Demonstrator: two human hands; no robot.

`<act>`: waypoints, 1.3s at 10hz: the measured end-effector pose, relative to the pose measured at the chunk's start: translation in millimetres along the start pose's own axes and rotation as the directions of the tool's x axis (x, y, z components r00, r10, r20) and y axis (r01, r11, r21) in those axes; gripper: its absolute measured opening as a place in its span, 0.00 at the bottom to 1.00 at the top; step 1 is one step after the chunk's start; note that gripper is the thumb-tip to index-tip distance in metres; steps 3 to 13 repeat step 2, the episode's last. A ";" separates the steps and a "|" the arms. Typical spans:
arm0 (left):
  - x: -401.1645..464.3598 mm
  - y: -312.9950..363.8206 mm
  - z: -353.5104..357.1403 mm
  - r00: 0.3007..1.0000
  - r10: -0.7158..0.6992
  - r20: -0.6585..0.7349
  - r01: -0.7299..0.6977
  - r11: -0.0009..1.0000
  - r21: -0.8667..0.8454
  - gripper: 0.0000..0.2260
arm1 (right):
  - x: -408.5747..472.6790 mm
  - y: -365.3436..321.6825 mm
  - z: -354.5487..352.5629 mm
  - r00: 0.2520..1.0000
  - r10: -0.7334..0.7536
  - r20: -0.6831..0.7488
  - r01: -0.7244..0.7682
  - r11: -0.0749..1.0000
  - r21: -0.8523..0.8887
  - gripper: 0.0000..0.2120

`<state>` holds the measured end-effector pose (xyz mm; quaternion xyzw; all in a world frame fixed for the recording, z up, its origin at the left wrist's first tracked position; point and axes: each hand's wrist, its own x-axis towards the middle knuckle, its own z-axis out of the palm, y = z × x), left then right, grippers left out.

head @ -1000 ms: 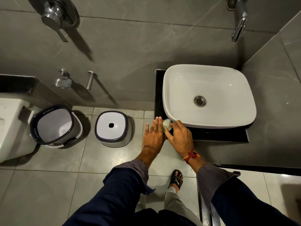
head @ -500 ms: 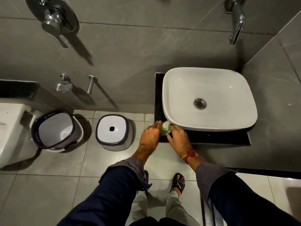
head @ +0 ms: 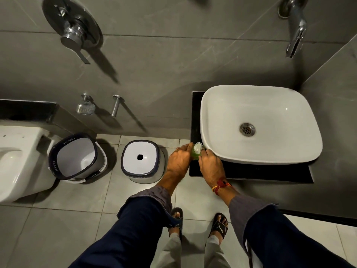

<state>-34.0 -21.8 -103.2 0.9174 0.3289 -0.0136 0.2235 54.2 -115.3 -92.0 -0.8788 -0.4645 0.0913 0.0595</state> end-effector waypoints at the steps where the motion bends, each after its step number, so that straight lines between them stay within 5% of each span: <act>1: 3.9 -5.3 1.4 0.999 0.013 0.039 -0.014 0.999 0.046 0.31 | -2.0 2.2 -0.6 1.000 0.015 0.001 -0.015 1.000 0.019 0.16; 2: 2.4 -5.4 -12.5 0.994 0.038 0.101 -0.038 0.999 -0.004 0.39 | -12.6 13.2 -3.5 1.000 -0.007 -0.028 0.009 0.999 0.048 0.13; 13: 2.4 -5.4 -12.5 0.994 0.038 0.101 -0.038 0.999 -0.004 0.39 | -12.6 13.2 -3.5 1.000 -0.007 -0.028 0.009 0.999 0.048 0.13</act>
